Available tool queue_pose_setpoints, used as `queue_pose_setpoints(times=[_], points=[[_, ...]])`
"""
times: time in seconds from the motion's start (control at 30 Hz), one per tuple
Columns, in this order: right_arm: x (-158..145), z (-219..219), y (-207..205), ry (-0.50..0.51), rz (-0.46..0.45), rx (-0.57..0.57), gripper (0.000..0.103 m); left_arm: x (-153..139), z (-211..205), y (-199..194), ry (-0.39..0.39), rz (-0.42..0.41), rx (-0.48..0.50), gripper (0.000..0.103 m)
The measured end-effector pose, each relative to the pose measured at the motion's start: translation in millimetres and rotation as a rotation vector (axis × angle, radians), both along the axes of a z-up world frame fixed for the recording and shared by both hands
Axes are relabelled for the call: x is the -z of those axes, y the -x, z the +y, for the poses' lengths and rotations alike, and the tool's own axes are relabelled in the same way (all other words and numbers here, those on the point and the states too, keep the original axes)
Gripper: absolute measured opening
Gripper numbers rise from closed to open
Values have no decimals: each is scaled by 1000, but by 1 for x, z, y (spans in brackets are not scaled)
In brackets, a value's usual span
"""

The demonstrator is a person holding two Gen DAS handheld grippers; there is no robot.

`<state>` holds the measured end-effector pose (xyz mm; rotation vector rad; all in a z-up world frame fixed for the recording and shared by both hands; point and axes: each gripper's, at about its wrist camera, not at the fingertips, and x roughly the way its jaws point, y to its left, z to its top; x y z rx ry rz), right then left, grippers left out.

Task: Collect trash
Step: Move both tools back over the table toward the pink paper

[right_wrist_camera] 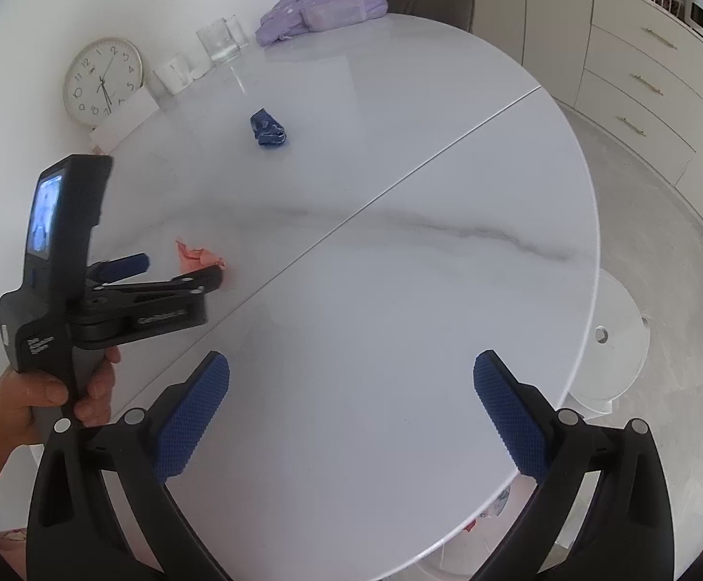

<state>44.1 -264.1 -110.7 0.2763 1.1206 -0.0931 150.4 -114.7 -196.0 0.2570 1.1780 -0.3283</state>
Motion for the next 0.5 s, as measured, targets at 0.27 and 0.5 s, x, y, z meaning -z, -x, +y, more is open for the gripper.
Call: queue_pose_setpoints(times=[0.27, 0.5], points=[[8, 9, -11, 24, 22, -45, 100, 21, -5, -12, 2, 69, -9, 61], [7, 6, -4, 18, 10, -46, 100, 20, -4, -12, 23, 61, 14, 45]])
